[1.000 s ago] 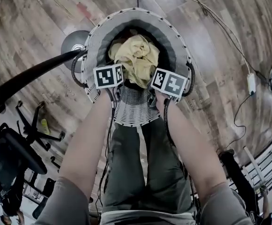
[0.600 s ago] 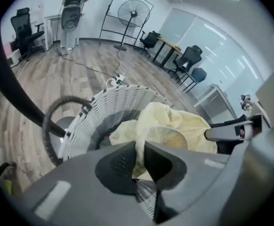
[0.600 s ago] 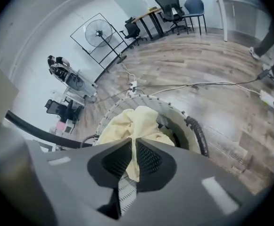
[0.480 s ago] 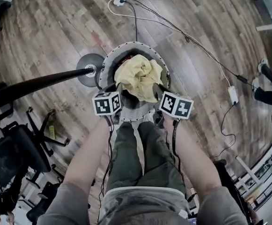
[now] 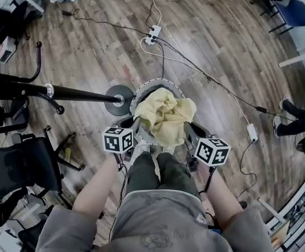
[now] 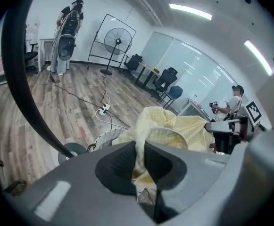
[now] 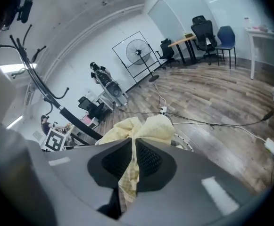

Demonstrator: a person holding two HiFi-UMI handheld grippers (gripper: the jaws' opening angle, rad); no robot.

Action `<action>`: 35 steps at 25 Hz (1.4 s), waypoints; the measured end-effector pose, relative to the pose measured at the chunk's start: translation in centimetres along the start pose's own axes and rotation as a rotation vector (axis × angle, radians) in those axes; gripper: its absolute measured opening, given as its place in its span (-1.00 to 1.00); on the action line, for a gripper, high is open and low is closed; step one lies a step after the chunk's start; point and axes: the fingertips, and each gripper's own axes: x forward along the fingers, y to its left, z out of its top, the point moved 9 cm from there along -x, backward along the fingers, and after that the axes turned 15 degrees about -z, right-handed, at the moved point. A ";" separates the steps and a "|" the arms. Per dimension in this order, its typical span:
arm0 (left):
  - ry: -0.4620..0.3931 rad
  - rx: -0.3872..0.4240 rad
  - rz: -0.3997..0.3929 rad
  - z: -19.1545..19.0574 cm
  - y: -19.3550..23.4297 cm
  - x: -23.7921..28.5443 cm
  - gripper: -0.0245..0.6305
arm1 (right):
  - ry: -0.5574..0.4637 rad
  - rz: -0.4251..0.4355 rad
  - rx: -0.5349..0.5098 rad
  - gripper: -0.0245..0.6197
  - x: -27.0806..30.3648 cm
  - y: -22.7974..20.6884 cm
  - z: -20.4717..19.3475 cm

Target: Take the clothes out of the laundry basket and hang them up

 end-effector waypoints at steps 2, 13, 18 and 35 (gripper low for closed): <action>-0.005 0.029 -0.013 1.0 -2.0 -2.6 -0.81 | -0.022 0.039 -0.042 -0.78 -2.8 1.6 1.6; -0.188 0.147 -0.123 4.5 -11.6 -15.8 -0.81 | -0.196 0.222 -0.213 -0.78 -16.0 9.6 7.7; -0.261 0.155 -0.121 4.8 -14.2 -19.8 -0.81 | -0.237 0.304 -0.301 -0.78 -19.0 12.7 9.7; -0.647 0.233 -0.042 7.5 -17.8 -34.0 -0.81 | -0.343 0.817 -0.490 -0.78 -23.5 26.6 18.4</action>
